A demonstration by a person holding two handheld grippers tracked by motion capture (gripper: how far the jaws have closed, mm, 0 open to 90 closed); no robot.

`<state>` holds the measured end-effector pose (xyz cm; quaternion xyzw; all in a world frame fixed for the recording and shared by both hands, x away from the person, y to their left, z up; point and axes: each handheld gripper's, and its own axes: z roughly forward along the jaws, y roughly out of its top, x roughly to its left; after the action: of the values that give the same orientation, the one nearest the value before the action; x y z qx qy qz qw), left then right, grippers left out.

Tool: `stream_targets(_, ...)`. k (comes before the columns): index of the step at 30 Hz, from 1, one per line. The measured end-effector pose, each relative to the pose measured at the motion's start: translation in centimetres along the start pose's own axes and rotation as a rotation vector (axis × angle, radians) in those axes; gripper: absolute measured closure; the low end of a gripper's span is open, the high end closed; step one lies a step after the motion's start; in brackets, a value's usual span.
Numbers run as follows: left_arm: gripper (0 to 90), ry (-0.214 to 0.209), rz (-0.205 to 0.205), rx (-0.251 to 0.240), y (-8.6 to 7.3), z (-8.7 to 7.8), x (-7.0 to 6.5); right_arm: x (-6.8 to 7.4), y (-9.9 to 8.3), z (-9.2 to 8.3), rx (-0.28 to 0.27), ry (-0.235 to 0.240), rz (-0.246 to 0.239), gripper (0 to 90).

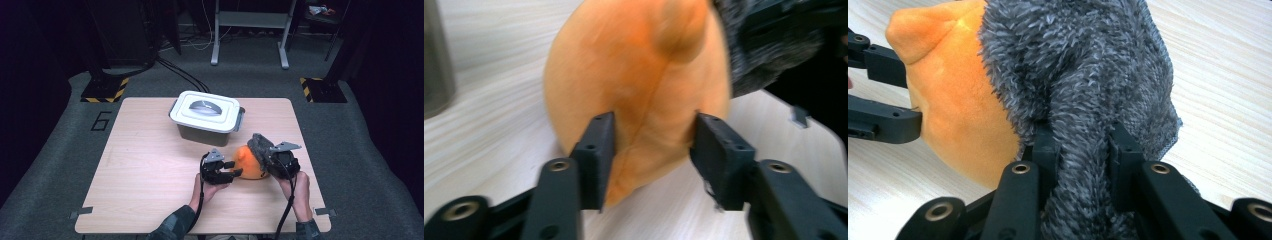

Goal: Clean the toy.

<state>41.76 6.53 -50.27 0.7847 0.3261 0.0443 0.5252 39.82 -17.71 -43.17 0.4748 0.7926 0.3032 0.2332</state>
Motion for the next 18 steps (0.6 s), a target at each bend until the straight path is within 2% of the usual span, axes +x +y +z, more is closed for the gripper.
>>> stream_targets(3,47.0,0.024,0.019,0.014,-0.2,0.5,-0.2,0.0,-0.1,0.0,-0.003,-0.001,0.007,71.3)
stream_targets(5,54.0,0.056,0.05,0.018,-0.1,0.6,-0.5,0.1,-0.1,0.0,-0.003,0.001,0.0,71.4)
stream_targets(8,67.3,0.066,0.052,0.021,-0.1,0.8,-0.7,0.1,-0.2,0.0,-0.009,0.001,-0.001,71.3)
stream_targets(11,76.1,0.059,0.056,0.013,0.1,0.7,-0.8,0.1,-0.3,-0.4,-0.028,-0.009,0.0,71.3)
stream_targets(13,78.6,0.054,0.063,0.004,0.2,0.5,-0.9,0.1,-0.3,-1.0,-0.043,-0.013,0.004,71.3)
stream_targets(15,80.3,0.026,0.036,0.0,0.4,0.3,-0.9,0.1,-0.3,-1.8,-0.071,-0.017,0.001,71.3)
stream_targets(17,81.1,0.002,0.034,-0.001,0.7,0.0,-1.0,0.4,-0.1,-2.8,-0.089,-0.011,-0.004,71.3)
stream_targets(18,81.3,-0.005,0.034,0.0,0.8,-0.1,-1.1,0.5,0.0,-3.3,-0.094,-0.004,-0.028,71.3)
